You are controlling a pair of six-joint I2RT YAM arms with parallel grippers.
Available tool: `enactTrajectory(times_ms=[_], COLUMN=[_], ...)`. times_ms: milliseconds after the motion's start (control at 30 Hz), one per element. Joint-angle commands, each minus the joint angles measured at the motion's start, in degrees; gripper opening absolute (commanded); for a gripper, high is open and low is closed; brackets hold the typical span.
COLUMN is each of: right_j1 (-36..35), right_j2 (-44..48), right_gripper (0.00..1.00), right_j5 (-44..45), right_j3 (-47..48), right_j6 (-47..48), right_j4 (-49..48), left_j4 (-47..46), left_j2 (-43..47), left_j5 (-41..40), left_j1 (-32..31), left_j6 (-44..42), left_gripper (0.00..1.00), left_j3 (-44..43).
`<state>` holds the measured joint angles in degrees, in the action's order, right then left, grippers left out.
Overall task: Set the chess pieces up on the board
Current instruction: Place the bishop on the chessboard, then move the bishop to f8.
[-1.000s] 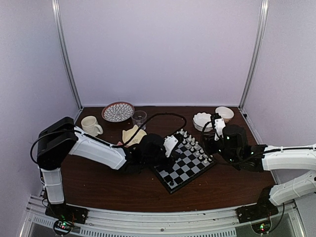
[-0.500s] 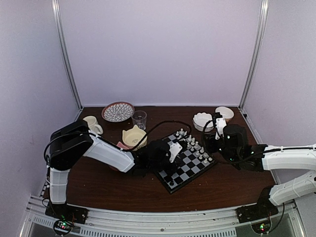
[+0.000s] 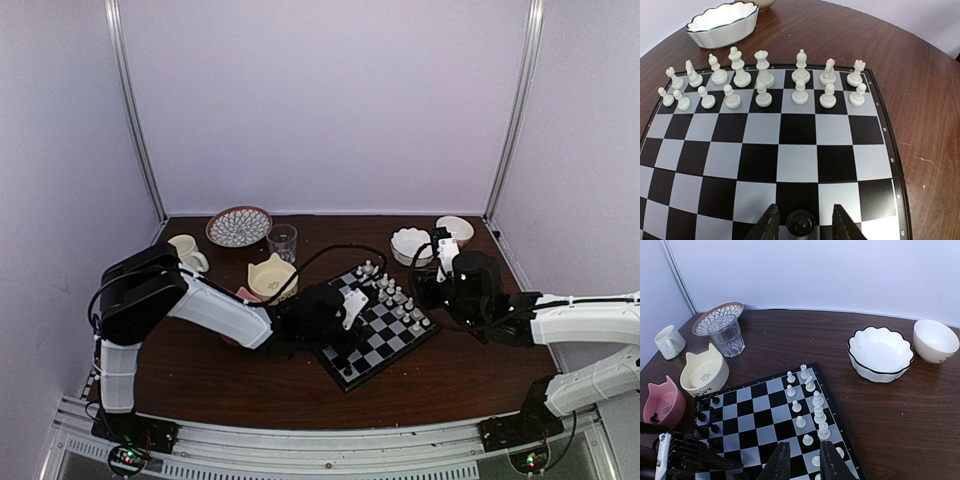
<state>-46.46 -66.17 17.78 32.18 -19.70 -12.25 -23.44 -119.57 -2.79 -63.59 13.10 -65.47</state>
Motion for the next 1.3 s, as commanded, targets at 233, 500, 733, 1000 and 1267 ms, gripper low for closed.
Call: enactTrajectory(times_ms=[233, 500, 733, 1000, 1267], right_j1=[0.5, 0.5, 0.5, -0.5, -2.6], right_j2=[3.3, -0.5, -4.8, -15.2, -25.8], right_gripper=[0.24, 0.31, 0.32, 0.34, 0.33], right_j5=[-1.8, -9.6, -14.2, -21.5, -21.4], right_j3=[0.7, 7.8, 16.8, 24.9, 30.6], right_j6=[0.7, 2.8, 3.2, 3.1, 4.6], right_j4=[2.5, 9.9, 22.5, 32.0, 37.1], left_j4=[12.0, 38.3, 45.1, 38.6, 27.8], left_j2=[11.2, 22.1, 34.1, 46.6, 54.4], left_j5=[-1.8, -7.2, -6.9, -14.6, -20.8], left_j1=[-0.3, 1.9, 9.5, 15.3, 15.3], left_j6=[1.6, 6.1, 10.3, 10.6, 8.3], left_gripper=[0.38, 0.37, 0.36, 0.37, 0.37], left_j3=[-3.4, -8.5, 1.0, 15.3, 26.8])
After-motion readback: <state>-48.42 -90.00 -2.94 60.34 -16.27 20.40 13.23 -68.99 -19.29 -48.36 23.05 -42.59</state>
